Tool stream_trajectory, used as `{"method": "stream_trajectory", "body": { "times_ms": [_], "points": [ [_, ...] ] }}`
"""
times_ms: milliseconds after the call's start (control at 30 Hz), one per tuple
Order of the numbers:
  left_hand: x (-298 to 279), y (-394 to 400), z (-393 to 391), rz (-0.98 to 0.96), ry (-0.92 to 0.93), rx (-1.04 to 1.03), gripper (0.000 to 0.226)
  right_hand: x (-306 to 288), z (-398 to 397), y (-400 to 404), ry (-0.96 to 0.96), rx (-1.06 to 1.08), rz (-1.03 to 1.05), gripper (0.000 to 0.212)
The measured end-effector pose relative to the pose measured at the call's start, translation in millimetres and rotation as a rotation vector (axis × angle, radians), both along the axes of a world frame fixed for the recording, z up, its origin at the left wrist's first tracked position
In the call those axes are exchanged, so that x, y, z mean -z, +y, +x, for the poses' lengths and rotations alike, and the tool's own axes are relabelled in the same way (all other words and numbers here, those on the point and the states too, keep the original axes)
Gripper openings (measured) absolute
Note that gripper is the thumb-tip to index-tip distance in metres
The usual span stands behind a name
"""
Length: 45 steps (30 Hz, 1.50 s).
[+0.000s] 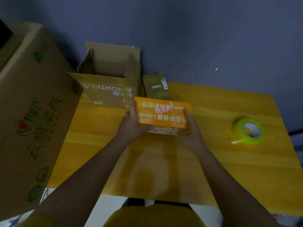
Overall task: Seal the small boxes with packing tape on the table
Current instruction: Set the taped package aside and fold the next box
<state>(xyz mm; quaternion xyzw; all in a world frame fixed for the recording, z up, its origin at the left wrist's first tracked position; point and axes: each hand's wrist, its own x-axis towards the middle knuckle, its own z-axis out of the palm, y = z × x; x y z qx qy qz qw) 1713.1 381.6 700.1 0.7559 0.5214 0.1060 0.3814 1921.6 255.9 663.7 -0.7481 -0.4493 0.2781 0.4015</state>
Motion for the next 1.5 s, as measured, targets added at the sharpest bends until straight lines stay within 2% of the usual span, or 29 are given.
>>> {"method": "stream_trajectory", "body": {
  "times_ms": [133, 267, 433, 533, 600, 667, 767, 833, 933, 1000, 1067, 1233, 1300, 1400, 1500],
  "points": [
    [-24.4, 23.5, 80.0, 0.068, -0.152, 0.115, 0.102, -16.4, 65.2, 9.7, -0.02, 0.138, 0.074, 0.087],
    [-30.9, 52.5, 163.3, -0.051, -0.232, 0.159, 0.094, -15.9, 147.1, 37.5, -0.097, 0.171, 0.066, 0.091],
    [-6.1, 85.5, 240.7, -0.174, -0.224, 0.066, 0.089, -7.5, 226.5, 81.9, -0.156, 0.109, -0.035, 0.084],
    [20.1, 101.4, 265.1, -0.173, -0.056, 0.103, 0.08, 9.3, 252.2, 104.7, -0.126, 0.088, -0.16, 0.085],
    [34.6, 112.6, 273.0, -0.057, 0.204, 0.158, 0.076, 20.0, 257.8, 121.0, -0.111, 0.031, -0.221, 0.083],
    [35.7, 120.8, 278.8, 0.031, 0.415, 0.121, 0.075, 25.5, 254.1, 138.6, -0.107, -0.045, -0.277, 0.084],
    [23.2, 123.9, 282.8, 0.091, 0.522, 0.046, 0.082, 27.8, 240.7, 154.9, -0.312, -0.081, -0.416, 0.091],
    [15.2, 120.3, 276.0, 0.108, 0.502, 0.046, 0.08, 22.2, 224.4, 155.3, -0.483, -0.027, -0.405, 0.09],
    [1.2, 115.8, 250.0, 0.235, 0.467, 0.051, 0.057, 5.6, 185.6, 156.1, -0.57, -0.054, -0.198, 0.084],
    [-13.0, 116.5, 225.8, 0.285, 0.429, 0.064, 0.04, -5.7, 154.9, 164.9, -0.538, -0.097, -0.077, 0.071],
    [-30.1, 120.8, 197.1, 0.254, 0.385, 0.044, 0.029, -19.8, 120.0, 176.6, -0.501, -0.14, 0.01, 0.06],
    [-74.0, 141.9, 105.5, 0.379, 0.297, -0.036, 0.025, -60.4, 23.7, 209.5, -0.388, -0.216, 0.052, 0.054],
    [-88.9, 153.7, 61.3, 0.443, 0.287, -0.076, 0.026, -78.9, -21.8, 221.9, -0.31, -0.177, 0.052, 0.061],
    [-101.3, 175.2, -5.9, 0.491, 0.287, -0.127, 0.029, -99.6, -78.0, 244.7, -0.133, -0.058, -0.073, 0.084],
    [-104.8, 205.1, -56.2, 0.385, 0.424, -0.162, 0.038, -105.3, -105.8, 270.0, 0.013, 0.021, -0.214, 0.096]
  ]
}}
